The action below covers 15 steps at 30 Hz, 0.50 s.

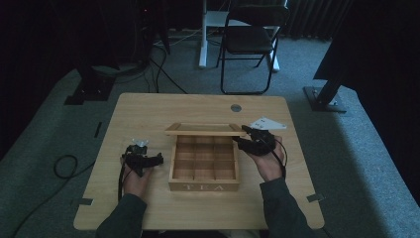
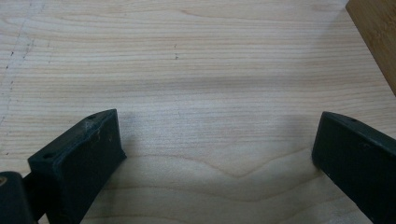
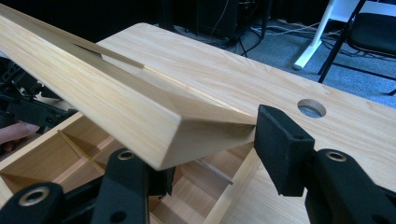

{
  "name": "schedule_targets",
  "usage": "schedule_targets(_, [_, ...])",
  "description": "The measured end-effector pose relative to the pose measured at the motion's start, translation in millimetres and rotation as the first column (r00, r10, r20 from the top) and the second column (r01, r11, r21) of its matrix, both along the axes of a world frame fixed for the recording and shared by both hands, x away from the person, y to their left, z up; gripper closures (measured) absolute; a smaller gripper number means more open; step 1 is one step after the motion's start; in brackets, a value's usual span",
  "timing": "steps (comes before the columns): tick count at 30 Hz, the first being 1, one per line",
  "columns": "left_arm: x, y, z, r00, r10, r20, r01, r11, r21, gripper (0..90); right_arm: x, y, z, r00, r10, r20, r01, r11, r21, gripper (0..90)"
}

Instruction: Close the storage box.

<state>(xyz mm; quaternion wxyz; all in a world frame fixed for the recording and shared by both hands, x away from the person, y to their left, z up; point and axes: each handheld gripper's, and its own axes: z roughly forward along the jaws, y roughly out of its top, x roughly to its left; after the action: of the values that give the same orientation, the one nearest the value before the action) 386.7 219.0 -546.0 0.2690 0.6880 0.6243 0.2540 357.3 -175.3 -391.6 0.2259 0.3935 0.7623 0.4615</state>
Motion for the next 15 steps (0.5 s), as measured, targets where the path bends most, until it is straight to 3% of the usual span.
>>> schedule_targets(15, [-0.1, -0.1, 0.0, 1.0000, 0.001, -0.001, -0.001, 1.0000, -0.001, 1.7, -10.0, -1.4, -2.3, 1.0000, 0.004, 0.008, -0.004, 1.000, 0.012, 49.4])
